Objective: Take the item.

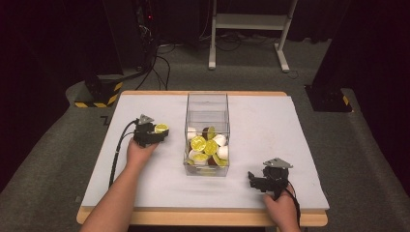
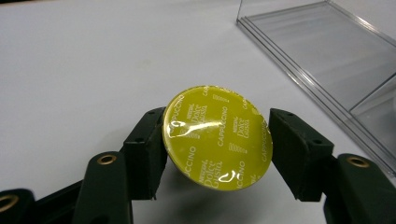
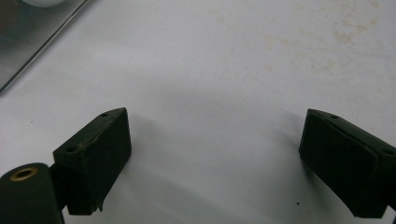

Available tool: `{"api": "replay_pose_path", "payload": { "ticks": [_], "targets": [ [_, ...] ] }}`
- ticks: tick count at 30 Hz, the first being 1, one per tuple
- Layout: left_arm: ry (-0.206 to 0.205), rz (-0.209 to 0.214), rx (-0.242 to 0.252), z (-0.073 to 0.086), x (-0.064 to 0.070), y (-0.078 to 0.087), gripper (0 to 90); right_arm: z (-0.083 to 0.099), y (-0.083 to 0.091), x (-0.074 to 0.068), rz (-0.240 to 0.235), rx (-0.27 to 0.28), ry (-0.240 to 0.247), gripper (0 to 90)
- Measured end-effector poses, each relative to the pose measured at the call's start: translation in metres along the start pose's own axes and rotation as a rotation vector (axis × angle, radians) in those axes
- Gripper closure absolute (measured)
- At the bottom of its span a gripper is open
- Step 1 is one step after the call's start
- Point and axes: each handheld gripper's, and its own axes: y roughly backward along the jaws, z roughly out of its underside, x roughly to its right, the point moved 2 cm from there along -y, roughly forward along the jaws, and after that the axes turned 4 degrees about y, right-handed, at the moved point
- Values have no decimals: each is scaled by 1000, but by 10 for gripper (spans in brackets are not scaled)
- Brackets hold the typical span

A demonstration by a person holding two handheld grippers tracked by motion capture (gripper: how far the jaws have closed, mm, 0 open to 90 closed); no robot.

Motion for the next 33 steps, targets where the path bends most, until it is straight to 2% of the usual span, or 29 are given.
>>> {"api": "replay_pose_path", "payload": {
  "ticks": [5,9,11,14,15,21,24,26,28,33],
  "targets": [
    [11,0,6,-1,-1,-1,395,0,0,0,0,-1,0,92],
    [-8,-10,18,-1,1,1,349,0,0,0,0,0,0,92],
    [-26,-11,19,-2,3,4,309,0,0,0,0,0,0,92],
    [-26,-18,40,-5,6,9,258,0,0,0,0,0,0,92],
    [-18,-16,59,-6,7,11,250,0,0,0,0,0,0,92],
    [-30,-17,78,-5,10,28,211,0,0,0,0,0,0,92],
    [-48,-19,70,0,11,38,200,0,0,0,0,0,0,92],
    [-31,-25,63,1,11,43,174,0,0,0,0,0,0,92],
    [-40,-38,42,5,12,48,148,0,0,0,0,0,0,92],
    [-15,-25,25,19,11,62,147,0,0,0,-1,-1,0,92]
  ]
}}
